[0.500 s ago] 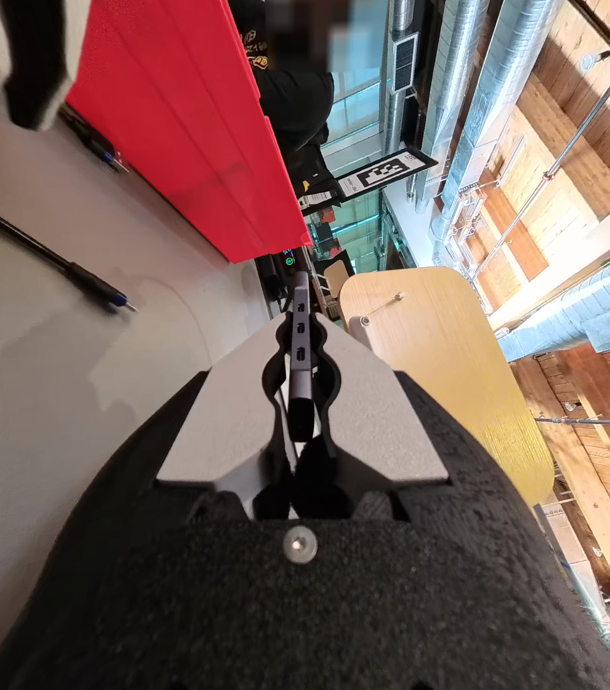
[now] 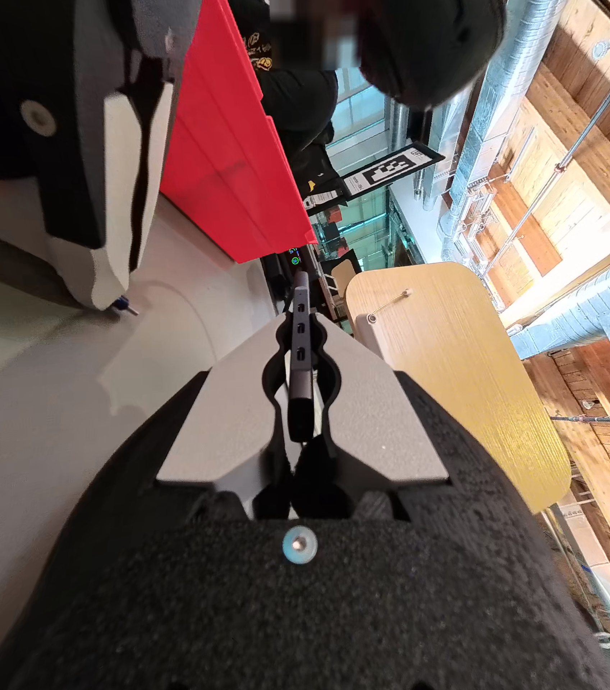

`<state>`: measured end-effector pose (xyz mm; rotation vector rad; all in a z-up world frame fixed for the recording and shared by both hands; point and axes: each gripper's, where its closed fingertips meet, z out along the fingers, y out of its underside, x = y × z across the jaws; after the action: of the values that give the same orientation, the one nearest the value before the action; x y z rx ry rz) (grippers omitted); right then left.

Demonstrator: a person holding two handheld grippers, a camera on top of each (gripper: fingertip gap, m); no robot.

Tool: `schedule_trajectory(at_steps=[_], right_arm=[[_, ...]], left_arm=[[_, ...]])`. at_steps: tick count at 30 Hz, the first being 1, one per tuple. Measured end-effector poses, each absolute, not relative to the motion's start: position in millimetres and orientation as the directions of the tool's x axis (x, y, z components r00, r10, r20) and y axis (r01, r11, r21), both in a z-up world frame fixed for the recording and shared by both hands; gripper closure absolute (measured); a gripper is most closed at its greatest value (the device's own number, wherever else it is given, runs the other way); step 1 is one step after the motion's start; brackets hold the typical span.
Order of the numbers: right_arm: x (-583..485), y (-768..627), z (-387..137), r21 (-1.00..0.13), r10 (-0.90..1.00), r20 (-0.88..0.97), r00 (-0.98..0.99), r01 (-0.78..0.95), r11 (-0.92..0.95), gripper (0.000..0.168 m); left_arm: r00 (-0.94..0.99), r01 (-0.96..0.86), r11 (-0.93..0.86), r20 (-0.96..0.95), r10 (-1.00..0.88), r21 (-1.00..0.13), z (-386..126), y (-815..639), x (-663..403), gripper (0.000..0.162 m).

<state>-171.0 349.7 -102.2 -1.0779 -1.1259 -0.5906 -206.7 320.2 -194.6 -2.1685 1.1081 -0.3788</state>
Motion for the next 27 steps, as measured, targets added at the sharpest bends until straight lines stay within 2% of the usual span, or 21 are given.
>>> schedule_trajectory(at_steps=[3, 5, 8, 11, 18, 23, 27], right_arm=[[-171, 350, -103, -0.386, 0.135, 0.922, 0.364, 0.827, 0.408, 0.161], [-173, 349, -105, -0.378, 0.144, 0.926, 0.350, 0.827, 0.415, 0.161], [-177, 347, -110, -0.351, 0.163, 0.936, 0.311, 0.838, 0.418, 0.161], [-183, 344, -117, -0.326, 0.185, 0.945, 0.271, 0.842, 0.431, 0.161], [-192, 339, -123, -0.182, 0.124, 0.982, 0.140, 0.871, 0.456, 0.161], [-194, 337, -121, -0.169, 0.110, 0.985, 0.133, 0.870, 0.462, 0.160], [-195, 337, -121, -0.159, 0.103, 0.987, 0.125, 0.871, 0.465, 0.161]], left_arm=[[0.535, -0.626, -0.376, -0.026, -0.844, -0.683, -194, 315, -203, 0.153], [0.497, -0.660, -0.314, -0.083, -0.864, -0.683, -191, 315, -205, 0.152], [0.417, -0.713, -0.077, -0.334, -0.845, -0.697, -157, 318, -207, 0.152], [0.339, -0.772, 0.105, -0.547, -0.765, -0.626, -130, 317, -210, 0.152], [0.212, -0.857, 0.241, -0.739, -0.640, -0.455, -126, 313, -211, 0.152], [0.196, -0.867, 0.245, -0.749, -0.633, -0.434, -128, 311, -209, 0.152], [0.216, -0.862, 0.210, -0.710, -0.670, -0.461, -134, 312, -210, 0.153]])
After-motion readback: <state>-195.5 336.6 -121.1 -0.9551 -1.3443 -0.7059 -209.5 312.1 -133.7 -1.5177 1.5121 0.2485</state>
